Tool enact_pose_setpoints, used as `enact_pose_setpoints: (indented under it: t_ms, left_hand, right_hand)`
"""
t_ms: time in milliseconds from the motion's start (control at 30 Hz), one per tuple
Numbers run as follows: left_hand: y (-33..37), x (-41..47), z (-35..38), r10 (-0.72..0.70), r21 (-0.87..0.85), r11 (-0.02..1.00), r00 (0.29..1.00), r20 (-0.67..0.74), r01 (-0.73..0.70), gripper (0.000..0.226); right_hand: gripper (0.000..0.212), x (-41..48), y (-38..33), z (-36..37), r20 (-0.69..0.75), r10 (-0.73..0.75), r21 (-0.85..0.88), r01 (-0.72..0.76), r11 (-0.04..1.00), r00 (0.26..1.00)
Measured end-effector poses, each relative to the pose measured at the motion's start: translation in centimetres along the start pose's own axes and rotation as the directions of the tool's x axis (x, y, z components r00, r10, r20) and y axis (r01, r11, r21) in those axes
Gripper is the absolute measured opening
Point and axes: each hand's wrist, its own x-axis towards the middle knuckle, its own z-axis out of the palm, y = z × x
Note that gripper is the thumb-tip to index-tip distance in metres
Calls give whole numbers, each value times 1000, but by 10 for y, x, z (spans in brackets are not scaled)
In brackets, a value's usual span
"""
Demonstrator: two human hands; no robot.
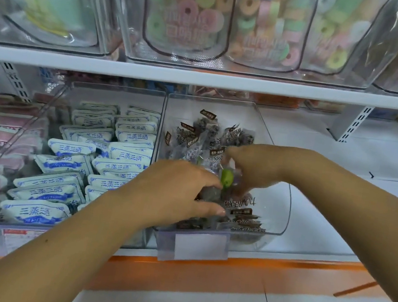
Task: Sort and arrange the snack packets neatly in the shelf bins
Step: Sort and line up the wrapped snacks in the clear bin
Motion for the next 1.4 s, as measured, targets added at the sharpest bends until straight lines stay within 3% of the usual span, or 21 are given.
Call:
enact_pose_setpoints:
  t_ms: [67, 167, 233, 333, 433, 500, 567, 667, 733, 800, 867, 933, 1000, 1067, 1167, 1267, 1333, 1400]
  left_hand:
    - [0, 0, -1, -61, -158, 986, 996, -71, 49, 58]
    - [-2, 4, 0, -191, -376, 920, 963, -192, 107, 63]
    - [-2, 7, 0, -242, -437, 889, 951, -191, 138, 75]
    - [1, 10, -1, -264, -431, 884, 953, -148, 178, 84]
    - [7, 12, -3, -249, -423, 891, 956, -158, 162, 66]
    - [10, 13, -2, -265, -508, 851, 944, -198, 132, 36]
    - [9, 14, -5, -310, -625, 775, 918, -249, 92, 16]
    - [5, 14, -11, -312, -700, 714, 901, -301, 13, 16]
    - [7, 14, -13, -244, -639, 769, 912, -329, -25, 20]
    - [14, 15, -12, -202, -583, 811, 912, -358, -49, 22]
    - [16, 16, -11, -216, -622, 782, 918, -332, -41, 25]
    - [13, 19, -15, -220, -698, 716, 954, -202, 18, 37]
    - [9, 24, -22, -193, -688, 720, 979, -69, 93, 39]
    - [9, 34, -32, -170, -620, 777, 985, -34, 113, 40]
    - [17, 56, -41, -76, -483, 871, 996, 50, 91, 67]
    - [15, 75, -41, -117, -550, 808, 971, 207, 214, 89]
    - [9, 84, -34, -169, -511, 818, 959, 226, 264, 86]
    - [5, 89, -27, -139, -238, 953, 969, 203, 186, 62]
  right_hand:
    - [70, -8, 7, -8, -126, -41, 178, 63, 982, 991]
    - [77, -27, 19, -15, -339, 9, 303, 100, 948, 941]
    - [81, -37, 25, -9, -442, 81, 415, 123, 902, 893]
    - [63, -44, 30, 6, -574, 181, 611, 271, 744, 799]
    - [59, -48, 23, 22, -637, 252, 730, 464, 503, 729]
    - [65, -47, 19, 31, -633, 284, 748, 474, 465, 721]
    - [73, -49, 17, 33, -618, 292, 745, 426, 513, 730]
    - [88, -60, 23, 26, -640, 260, 668, 356, 653, 723]
    - [74, -66, 21, 23, -669, 161, 538, 322, 779, 726]
    - [49, -64, 17, 23, -651, 42, 452, 341, 824, 758]
    - [36, -62, 18, 27, -625, 8, 416, 324, 850, 780]
    - [29, -66, 25, 27, -600, 33, 373, 242, 896, 799]
    - [21, -76, 33, 23, -597, 61, 385, 220, 896, 800]
    - [18, -87, 41, 19, -596, 75, 467, 269, 842, 799]
    - [18, -100, 47, 18, -596, 63, 527, 331, 783, 801]
    - [21, -109, 51, 23, -623, 60, 471, 313, 825, 780]
    - [21, -112, 46, 30, -645, 38, 408, 301, 862, 763]
    - [22, -110, 40, 39, -659, -7, 340, 306, 889, 752]
